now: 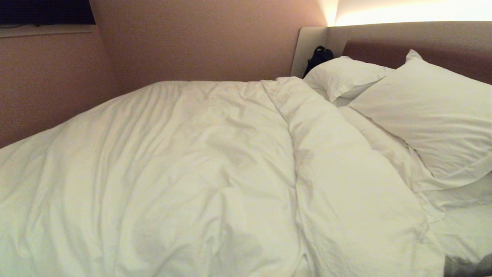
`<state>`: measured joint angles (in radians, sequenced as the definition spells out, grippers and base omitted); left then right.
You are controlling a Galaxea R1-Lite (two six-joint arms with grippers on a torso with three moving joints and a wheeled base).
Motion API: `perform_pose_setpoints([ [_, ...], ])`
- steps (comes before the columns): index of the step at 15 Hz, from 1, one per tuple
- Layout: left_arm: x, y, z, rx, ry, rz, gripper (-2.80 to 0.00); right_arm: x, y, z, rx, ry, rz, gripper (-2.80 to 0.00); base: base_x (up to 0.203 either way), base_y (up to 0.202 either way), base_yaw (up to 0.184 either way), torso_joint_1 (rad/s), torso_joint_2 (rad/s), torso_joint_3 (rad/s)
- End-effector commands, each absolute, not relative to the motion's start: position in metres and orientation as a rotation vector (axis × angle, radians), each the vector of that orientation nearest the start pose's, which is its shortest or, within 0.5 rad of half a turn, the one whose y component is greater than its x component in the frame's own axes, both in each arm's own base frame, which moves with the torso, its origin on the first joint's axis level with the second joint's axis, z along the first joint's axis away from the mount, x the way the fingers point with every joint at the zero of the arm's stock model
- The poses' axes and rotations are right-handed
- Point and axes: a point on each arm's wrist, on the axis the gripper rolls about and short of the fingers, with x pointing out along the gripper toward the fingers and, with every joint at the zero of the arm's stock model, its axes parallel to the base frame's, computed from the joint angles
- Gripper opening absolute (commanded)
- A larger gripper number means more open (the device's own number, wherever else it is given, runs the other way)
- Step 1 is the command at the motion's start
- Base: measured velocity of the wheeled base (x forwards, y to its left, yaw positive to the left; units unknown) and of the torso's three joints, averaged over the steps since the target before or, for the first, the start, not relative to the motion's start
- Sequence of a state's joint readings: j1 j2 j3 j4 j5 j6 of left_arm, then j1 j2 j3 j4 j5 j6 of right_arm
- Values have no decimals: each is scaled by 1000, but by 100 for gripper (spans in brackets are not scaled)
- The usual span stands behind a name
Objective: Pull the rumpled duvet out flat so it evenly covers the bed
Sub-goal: Flatten the corners of the folded blanket
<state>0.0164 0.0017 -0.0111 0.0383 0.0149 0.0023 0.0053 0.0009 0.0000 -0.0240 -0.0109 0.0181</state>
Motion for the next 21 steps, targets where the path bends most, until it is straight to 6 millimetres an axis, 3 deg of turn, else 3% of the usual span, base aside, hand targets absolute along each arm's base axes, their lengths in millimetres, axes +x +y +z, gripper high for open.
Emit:
perform_pose_setpoints([
  [1, -24, 0, 75, 3, 29, 32, -280, -23, 0, 78, 19, -25, -4, -280, 0, 195, 2, -1, 2, 1],
  [21, -24, 0, 75, 3, 29, 32, -280, -23, 0, 78, 19, -25, -4, -280, 0, 194, -1, 3, 3, 3],
])
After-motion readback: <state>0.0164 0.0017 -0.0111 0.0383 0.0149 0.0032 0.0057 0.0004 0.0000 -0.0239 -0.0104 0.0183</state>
